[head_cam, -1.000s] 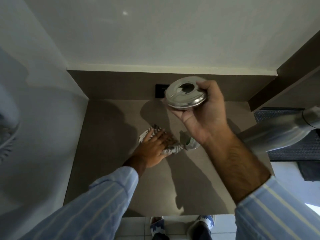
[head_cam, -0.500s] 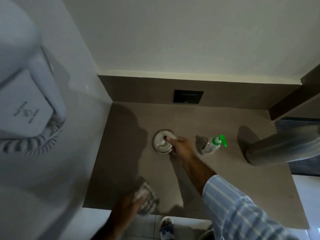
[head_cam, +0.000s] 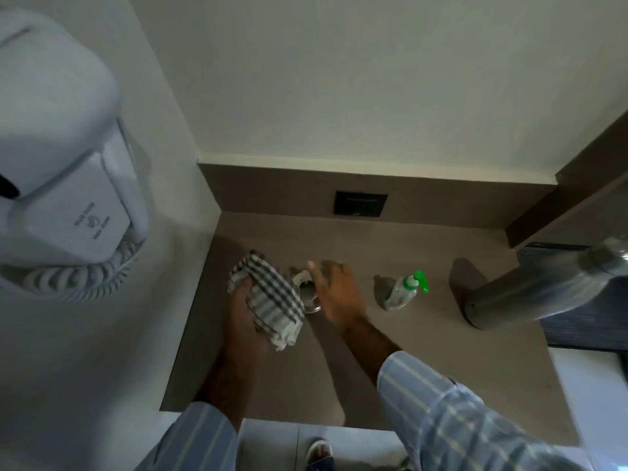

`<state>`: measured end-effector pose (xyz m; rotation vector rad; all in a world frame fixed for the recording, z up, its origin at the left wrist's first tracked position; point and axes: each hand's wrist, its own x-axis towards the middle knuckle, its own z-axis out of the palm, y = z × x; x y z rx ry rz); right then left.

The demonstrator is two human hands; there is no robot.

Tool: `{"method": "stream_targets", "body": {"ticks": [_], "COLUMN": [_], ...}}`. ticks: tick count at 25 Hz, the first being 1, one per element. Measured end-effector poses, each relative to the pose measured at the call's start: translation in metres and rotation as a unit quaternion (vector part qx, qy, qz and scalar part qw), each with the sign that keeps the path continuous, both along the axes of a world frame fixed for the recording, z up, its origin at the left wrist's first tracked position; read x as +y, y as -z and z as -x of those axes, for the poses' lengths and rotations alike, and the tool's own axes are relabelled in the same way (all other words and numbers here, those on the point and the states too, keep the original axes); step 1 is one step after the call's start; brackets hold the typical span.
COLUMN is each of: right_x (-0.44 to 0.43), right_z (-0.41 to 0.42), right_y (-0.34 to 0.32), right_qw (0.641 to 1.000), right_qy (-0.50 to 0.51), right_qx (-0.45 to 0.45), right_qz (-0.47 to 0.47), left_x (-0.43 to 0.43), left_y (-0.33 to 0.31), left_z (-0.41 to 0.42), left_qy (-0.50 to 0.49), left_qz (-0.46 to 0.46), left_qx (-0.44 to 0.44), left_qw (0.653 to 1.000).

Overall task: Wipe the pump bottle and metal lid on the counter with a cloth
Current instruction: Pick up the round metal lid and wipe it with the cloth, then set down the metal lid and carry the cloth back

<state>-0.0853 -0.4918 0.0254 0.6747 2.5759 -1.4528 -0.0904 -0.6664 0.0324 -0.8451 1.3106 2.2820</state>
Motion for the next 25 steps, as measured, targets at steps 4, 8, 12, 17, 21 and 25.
{"method": "stream_targets", "body": {"ticks": [4,8,12,17,21,25], "right_x": [0.018,0.090,0.191,0.320,0.429,0.538], "right_z": [-0.001,-0.016,-0.056,-0.133,-0.208,-0.267], "right_y": [-0.108,-0.212,-0.297,-0.345,-0.332,-0.271], "right_qw": [0.924,0.918,0.901,0.888,0.895,0.908], "right_qy": [0.018,0.059,0.154,0.219,0.266,0.298], "right_qx": [-0.039,0.071,0.167,0.257,0.273,0.199], "right_qz": [0.380,0.387,0.370,0.311,0.230,0.216], "left_x": [0.048,0.108,0.192,0.329,0.436,0.541], "left_y": [-0.074,-0.159,-0.232,-0.290,-0.282,-0.214], "left_z": [0.027,0.047,0.031,-0.032,-0.105,-0.164], "left_qy": [0.030,0.032,0.133,0.282,0.308,0.354], "left_qz": [-0.118,-0.173,-0.110,-0.036,-0.066,-0.058], "left_qx": [0.084,0.224,0.320,0.389,0.385,0.299], "left_qw": [0.989,0.959,0.932,0.876,0.867,0.884]}}
